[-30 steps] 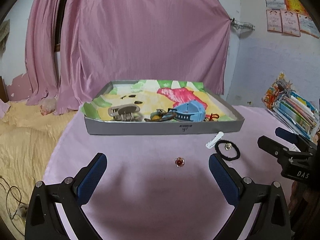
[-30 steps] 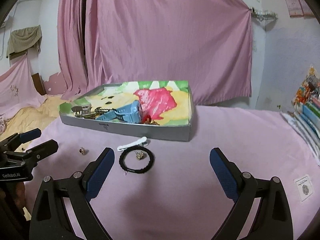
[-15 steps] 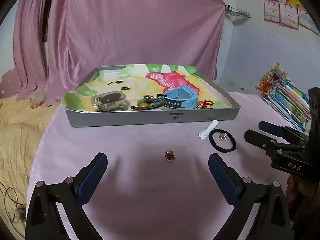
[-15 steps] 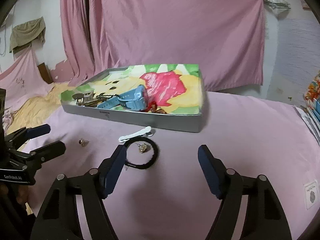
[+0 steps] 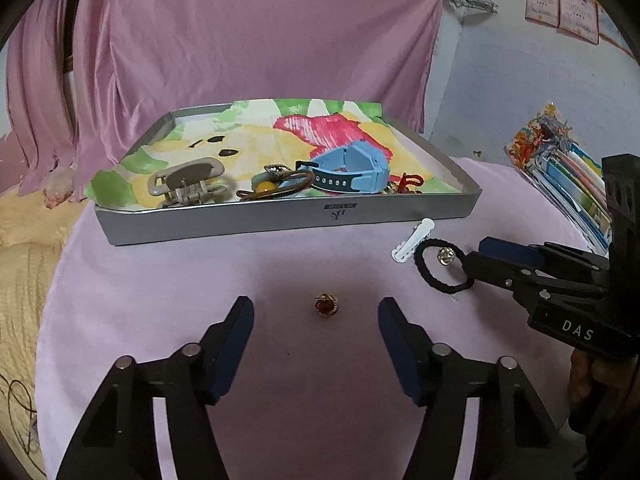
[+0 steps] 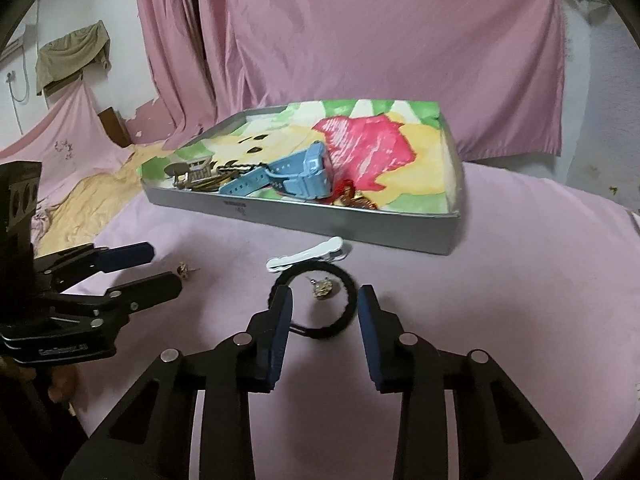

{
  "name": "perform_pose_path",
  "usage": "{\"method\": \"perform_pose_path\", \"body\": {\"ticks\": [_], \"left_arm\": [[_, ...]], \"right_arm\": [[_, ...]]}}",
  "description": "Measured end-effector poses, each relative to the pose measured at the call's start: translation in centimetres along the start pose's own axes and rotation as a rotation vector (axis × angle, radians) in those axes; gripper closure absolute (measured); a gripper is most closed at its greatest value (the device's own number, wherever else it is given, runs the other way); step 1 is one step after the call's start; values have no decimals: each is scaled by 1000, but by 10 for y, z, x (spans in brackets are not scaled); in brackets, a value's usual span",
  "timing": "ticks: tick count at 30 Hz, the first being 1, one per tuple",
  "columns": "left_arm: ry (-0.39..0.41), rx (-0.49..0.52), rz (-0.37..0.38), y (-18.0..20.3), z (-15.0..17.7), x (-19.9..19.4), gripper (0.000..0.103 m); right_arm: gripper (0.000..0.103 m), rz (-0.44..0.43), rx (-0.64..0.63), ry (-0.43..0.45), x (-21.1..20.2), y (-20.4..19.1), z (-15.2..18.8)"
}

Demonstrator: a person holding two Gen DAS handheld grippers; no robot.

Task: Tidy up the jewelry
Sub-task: 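Move the right tool to the small gold charm while the left tool approaches the red-stone gold ring, then close the right tool on the gold charm while the left tool grasps the red-stone ring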

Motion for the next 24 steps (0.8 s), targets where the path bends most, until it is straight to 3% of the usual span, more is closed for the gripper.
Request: {"method": "perform_pose_path", "body": {"ticks": [3,8,22,24], "left_arm": [[-20,0,13,2,-1,4,50],[-30,19,15,5,-4,7,60],[-50,31,19,7,-4,11,75],[-50,30,18,7,-5,11,78]], "right_arm": [[78,-18,0,-24,5,-1,-1],[78,-24,-9,-69,14,-4,-3],[78,-5,-33,-120,29,-5,-13],[84,-4,-35,-125,31,-6,-13]]}}
Point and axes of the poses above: each gripper's, at about its wrist camera, not at the fingertips, and x roughly the way its jaws point, y to its right, z to its underside, the point moved 3 cm from there along x, roughly the way its jaws point, and after that the axes turned 10 degrees about -z, right-handed, at the moved point
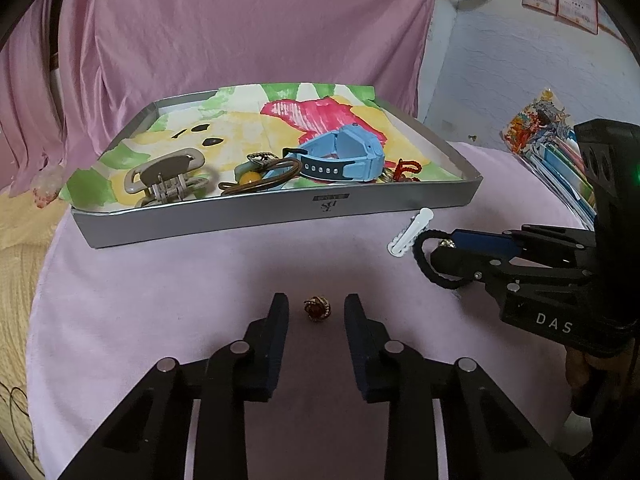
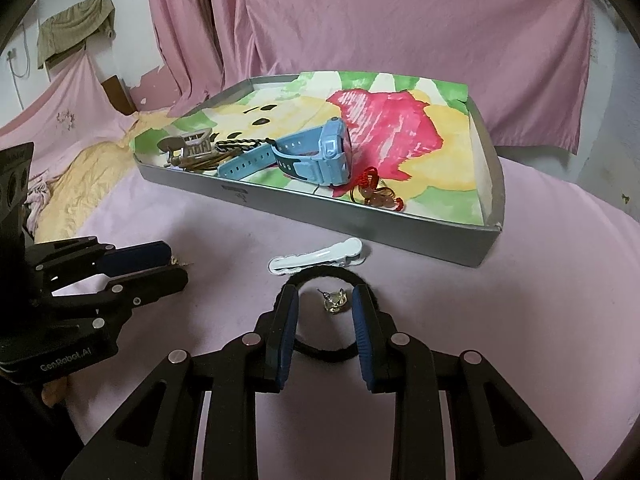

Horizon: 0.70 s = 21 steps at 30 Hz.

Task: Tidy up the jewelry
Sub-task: 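Close the right tool on the gold charm while the left tool grasps the red-stone ring, then carry the gold charm in the right tool over the tray while the left tool carries the ring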

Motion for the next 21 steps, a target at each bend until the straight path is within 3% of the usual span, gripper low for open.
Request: {"method": "perform_pose_path", "body": {"ticks": [5,14,21], "left_arm": [[-3,-4,-4,0,-1,1,90],[0,-4,9,0,-1,2,90],[64,-32,26,-2,-7,-12,90]], "right_arm": [[88,12,-3,-4,2,0,-2],[89,-8,3,19,-2,2,-2],[89,-43,27,82,-13,1,-1]]}}
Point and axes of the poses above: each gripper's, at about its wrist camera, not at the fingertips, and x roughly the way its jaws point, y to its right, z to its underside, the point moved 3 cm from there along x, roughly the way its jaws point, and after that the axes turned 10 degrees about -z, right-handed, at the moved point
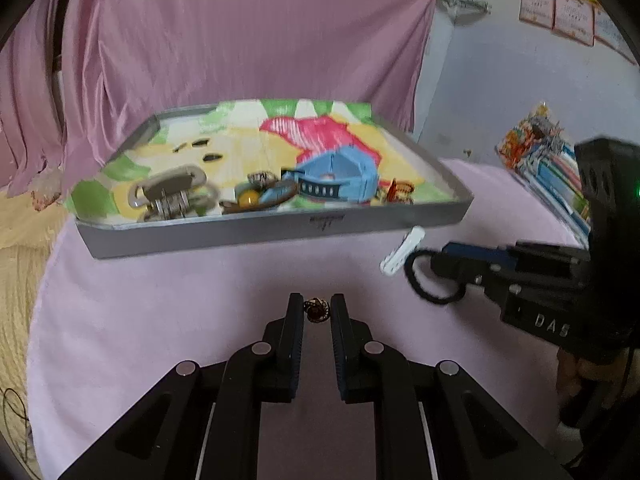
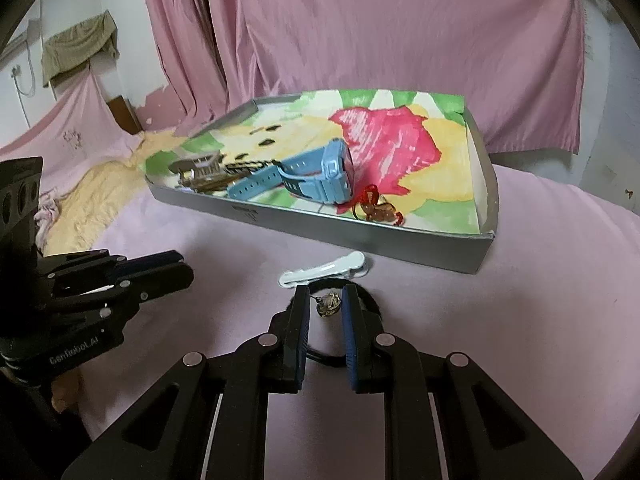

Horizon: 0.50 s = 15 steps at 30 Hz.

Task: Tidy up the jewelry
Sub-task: 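Carry the gold charm in the right tool over the tray while the left tool carries the ring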

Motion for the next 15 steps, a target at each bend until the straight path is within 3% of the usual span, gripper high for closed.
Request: {"method": "perform_pose_path", "body": {"ticks": [8,15], "left_arm": [[127,-77,-7,-12,-28,-16,90],[159,-115,-38,-20,-52,-7,90]], "right_arm": [[89,-2,19,114,-16,-1,-14],[89,7,13,157,-11,-1,-36]]}}
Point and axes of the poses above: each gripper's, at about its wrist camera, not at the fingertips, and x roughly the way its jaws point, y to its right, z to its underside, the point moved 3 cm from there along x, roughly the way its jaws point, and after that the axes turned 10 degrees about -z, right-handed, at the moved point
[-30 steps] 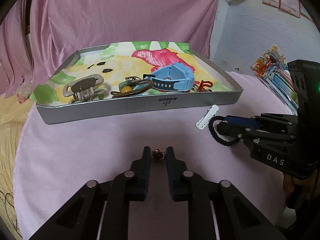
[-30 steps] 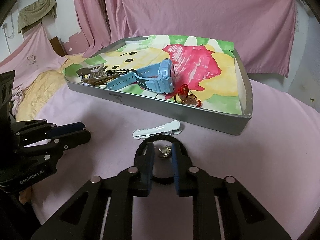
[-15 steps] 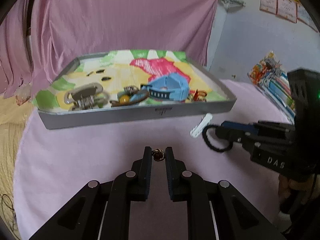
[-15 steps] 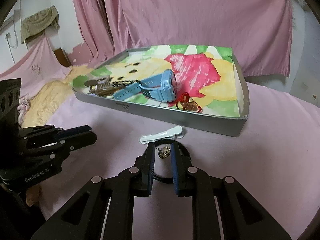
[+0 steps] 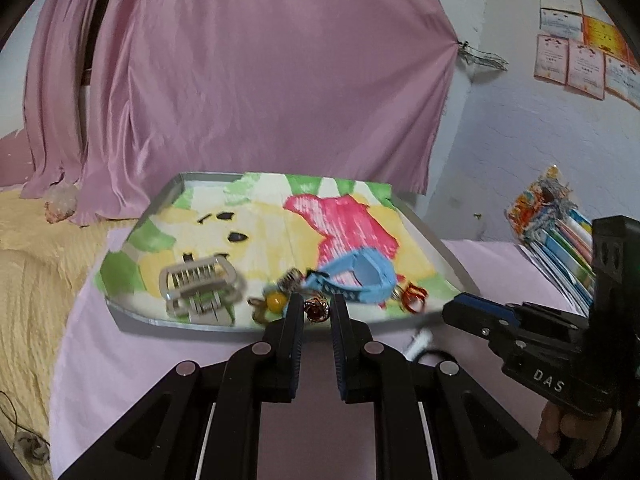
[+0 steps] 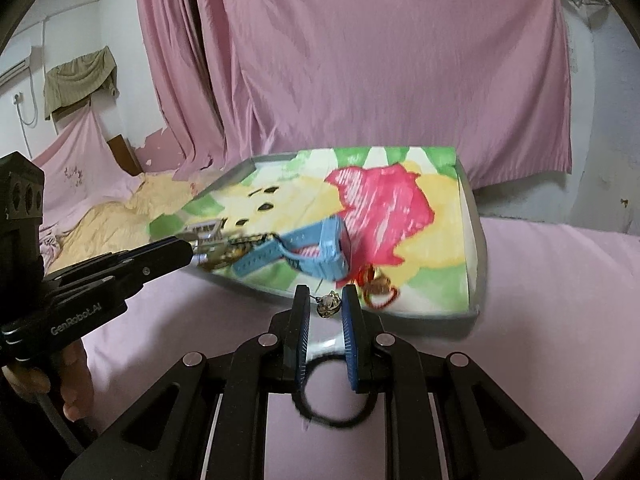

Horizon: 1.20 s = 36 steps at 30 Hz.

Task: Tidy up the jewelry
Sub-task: 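Carry the gold charm in the right tool over the tray while the left tool carries the ring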

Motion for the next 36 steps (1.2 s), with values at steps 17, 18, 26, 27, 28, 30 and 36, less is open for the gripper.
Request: {"method": "perform_pose_path", "body": {"ticks": [17,18,26,27,28,30,36], "left_arm": [[-100,-33,-60,-9,-8,52,90],[-110,-33,-67,-9,-7,55,90],[-154,-20,-80,-10,-1,65,90],[-154,-20,-79,-10,-1,65,90],[-154,-20,-78,-10,-1,65,90],[-154,-18,-77,-10,-1,65,90],[-155,-27,-65,-11,-2,66,90]], "right_arm": [[89,34,19,-80,43,12,-9],[89,39,21,-87,45,13,-9],[89,50,21,-121,53,16,-9],[89,48,23,-123,53,16,-10],[89,47,26,-123,53,17,-9],[89,42,34,-121,53,18,-9],[88,28,50,-113,53,19,-7]]}}
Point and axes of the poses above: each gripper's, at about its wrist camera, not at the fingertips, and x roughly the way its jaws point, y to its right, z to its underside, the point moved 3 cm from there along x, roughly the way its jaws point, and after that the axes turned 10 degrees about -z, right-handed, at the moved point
